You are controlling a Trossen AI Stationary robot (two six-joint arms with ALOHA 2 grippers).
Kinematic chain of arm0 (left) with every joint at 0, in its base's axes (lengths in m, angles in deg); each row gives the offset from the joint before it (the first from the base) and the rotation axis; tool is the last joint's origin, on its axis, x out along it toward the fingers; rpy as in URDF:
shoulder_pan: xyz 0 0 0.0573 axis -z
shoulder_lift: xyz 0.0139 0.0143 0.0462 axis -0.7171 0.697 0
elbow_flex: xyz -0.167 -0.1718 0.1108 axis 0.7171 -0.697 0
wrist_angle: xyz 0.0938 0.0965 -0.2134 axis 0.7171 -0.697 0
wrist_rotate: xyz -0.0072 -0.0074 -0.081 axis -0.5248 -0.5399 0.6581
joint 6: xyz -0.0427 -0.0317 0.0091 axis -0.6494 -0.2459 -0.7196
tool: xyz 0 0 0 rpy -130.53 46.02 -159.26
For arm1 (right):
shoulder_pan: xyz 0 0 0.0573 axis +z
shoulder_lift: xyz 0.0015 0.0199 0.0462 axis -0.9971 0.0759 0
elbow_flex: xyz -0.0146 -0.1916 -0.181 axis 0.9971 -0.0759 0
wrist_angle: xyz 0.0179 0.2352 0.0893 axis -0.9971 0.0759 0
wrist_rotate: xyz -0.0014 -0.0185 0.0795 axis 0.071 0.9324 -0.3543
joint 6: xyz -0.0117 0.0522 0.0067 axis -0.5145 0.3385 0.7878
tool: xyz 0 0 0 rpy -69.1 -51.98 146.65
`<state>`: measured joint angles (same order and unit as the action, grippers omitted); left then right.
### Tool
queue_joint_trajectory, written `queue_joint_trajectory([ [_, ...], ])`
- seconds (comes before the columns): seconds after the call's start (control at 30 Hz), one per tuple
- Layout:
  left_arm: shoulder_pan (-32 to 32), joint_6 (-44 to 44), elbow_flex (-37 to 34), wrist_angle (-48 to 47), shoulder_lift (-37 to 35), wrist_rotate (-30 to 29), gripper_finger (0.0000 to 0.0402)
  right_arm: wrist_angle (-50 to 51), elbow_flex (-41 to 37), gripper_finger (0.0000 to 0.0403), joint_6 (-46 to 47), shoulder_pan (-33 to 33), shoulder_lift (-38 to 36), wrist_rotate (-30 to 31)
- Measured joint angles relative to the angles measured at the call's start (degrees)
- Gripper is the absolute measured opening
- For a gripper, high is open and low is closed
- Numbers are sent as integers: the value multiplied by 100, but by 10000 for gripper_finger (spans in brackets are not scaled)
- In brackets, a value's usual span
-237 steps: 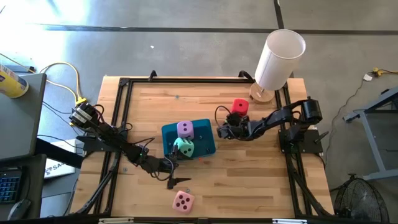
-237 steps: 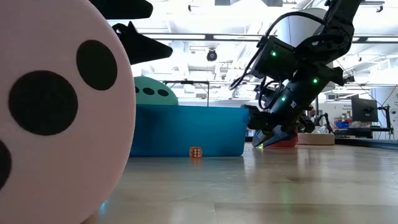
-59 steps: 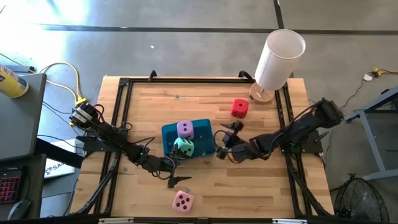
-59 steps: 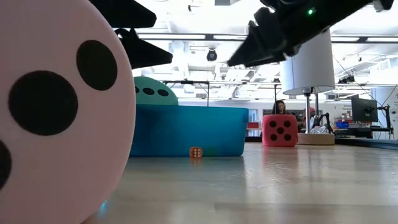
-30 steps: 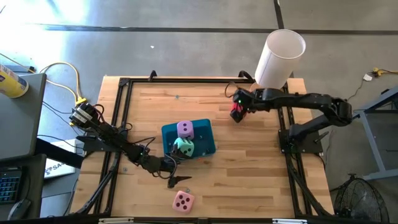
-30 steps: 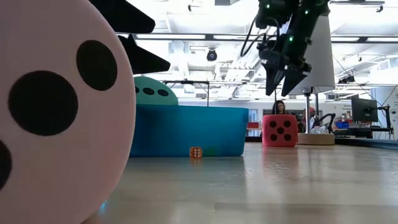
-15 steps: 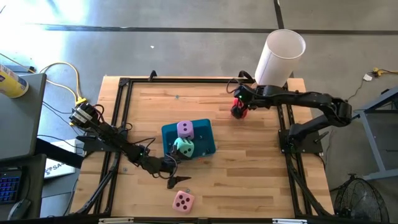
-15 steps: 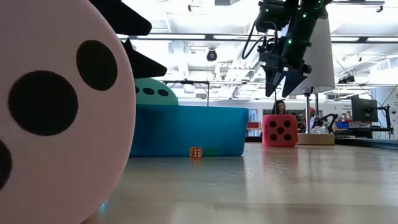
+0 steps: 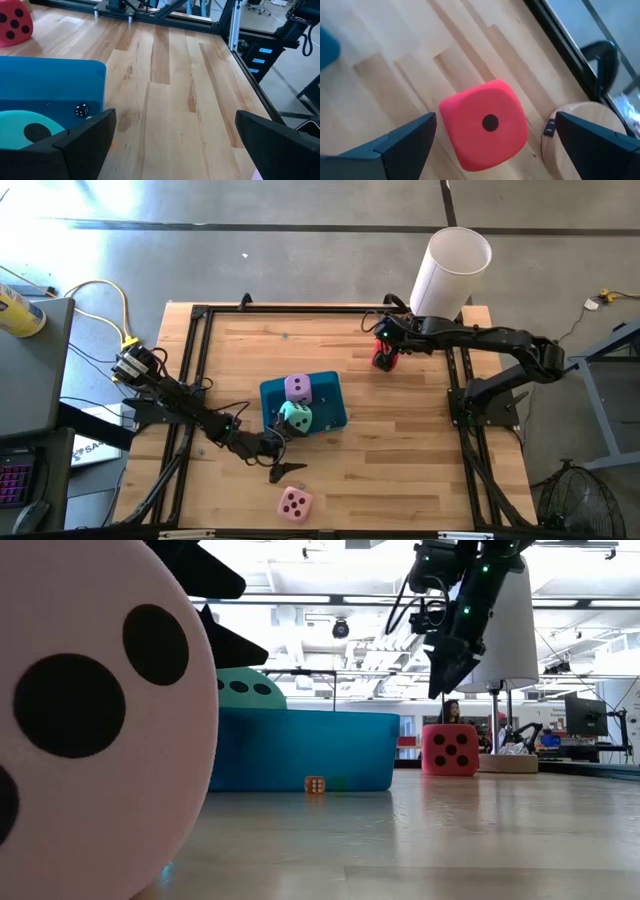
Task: Pick & Place Dice
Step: Put the large red dice into the blue bin
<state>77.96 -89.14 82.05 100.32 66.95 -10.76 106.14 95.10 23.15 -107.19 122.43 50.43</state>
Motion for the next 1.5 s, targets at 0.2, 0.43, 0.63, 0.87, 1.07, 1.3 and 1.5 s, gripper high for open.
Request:
queue_joint_trajectory([
  [0.2, 0, 0, 0, -1, 0, 0, 400, -80, 0, 400, -578, 3, 0, 88],
  [0.43, 0, 4, 0, -60, 0, 0, 400, -189, 0, 400, -762, 0, 1, -289],
  [0.63, 0, 2, 0, -64, 0, 0, 400, -211, 0, 400, -916, -83, 1, -468],
  [0.87, 0, 2, 0, -64, 0, 0, 400, -153, 0, 400, -942, -430, 2, -1011],
  [1.07, 0, 2, 0, -84, 0, 0, 400, -65, 0, 400, -938, -641, 2, -1037],
  [1.3, 0, 2, 0, -82, 0, 0, 400, -41, 0, 400, -922, -678, 4, -1037],
  [1.5, 0, 2, 0, -83, 0, 0, 400, -5, -18, 400, -925, -675, 4, -1053],
])
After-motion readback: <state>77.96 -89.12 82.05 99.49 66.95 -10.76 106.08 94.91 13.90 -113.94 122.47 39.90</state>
